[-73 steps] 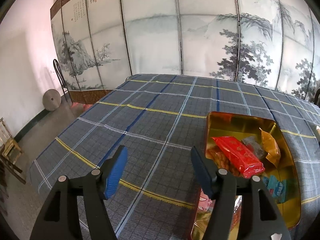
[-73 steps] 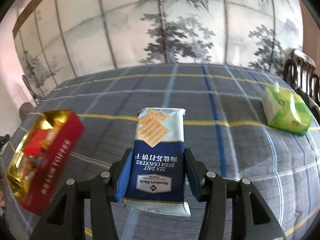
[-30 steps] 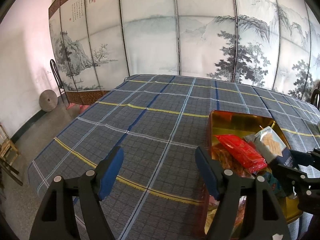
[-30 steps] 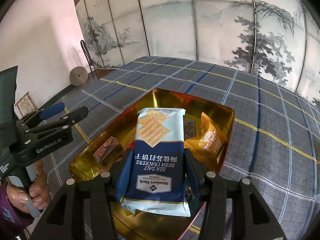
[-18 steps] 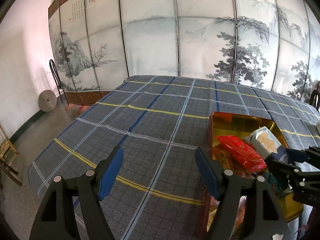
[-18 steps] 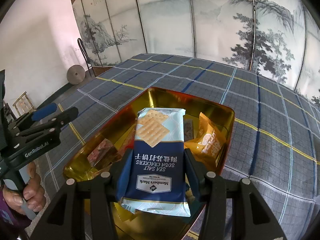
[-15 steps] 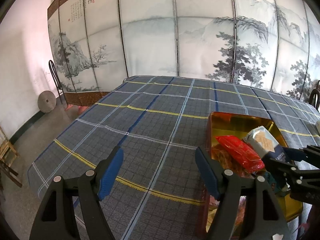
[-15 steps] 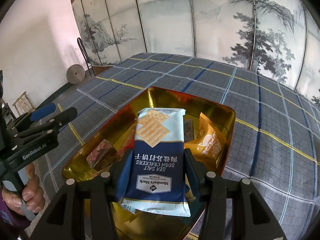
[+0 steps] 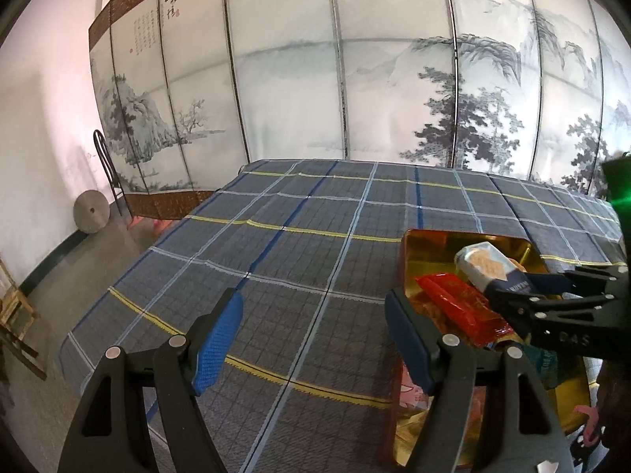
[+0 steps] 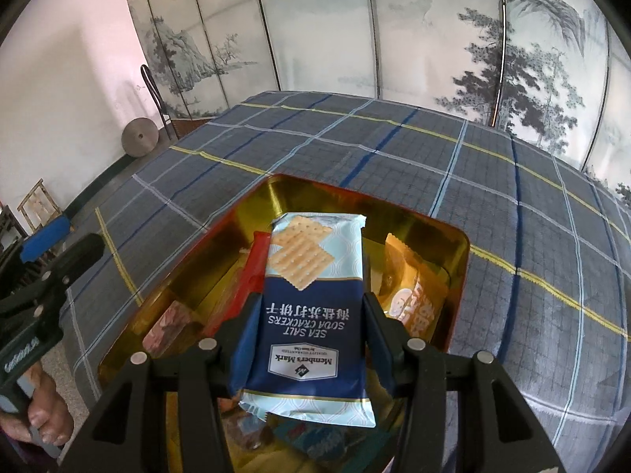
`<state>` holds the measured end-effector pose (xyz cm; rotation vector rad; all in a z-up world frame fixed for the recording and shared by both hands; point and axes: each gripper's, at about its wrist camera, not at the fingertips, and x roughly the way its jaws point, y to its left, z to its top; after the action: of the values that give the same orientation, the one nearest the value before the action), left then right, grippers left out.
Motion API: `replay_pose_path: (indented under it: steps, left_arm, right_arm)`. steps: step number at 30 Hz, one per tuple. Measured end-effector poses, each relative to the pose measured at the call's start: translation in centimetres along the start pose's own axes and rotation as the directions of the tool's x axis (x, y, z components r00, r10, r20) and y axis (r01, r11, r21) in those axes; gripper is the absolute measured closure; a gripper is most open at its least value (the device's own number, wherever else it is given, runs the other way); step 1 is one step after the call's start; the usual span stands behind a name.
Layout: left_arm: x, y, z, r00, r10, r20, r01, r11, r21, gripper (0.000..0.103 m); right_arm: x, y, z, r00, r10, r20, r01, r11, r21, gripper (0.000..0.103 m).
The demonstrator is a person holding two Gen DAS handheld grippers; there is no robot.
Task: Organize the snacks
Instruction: 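Lower the cracker pack into the tray and open the right gripper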
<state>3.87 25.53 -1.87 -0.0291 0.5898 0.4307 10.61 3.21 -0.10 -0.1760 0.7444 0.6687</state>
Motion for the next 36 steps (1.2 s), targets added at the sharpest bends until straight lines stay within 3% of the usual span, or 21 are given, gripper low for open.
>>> replay_pose_path:
  steps: [17, 36]
  left_arm:
    - [-0.2, -0.7, 0.0, 1.000, 0.011, 0.017, -0.011, 1.000, 0.018, 0.019]
    - [-0.1, -0.5, -0.1, 1.000, 0.022, -0.004, -0.022, 1.000, 0.013, 0.013]
  right_arm:
    - [1.4, 0.1, 1.0, 1.000, -0.006, -0.024, 0.006, 1.000, 0.009, 0.052]
    - [1.2, 0.1, 0.9, 1.000, 0.006, -0.014, -0.006, 1.000, 0.025, 0.051]
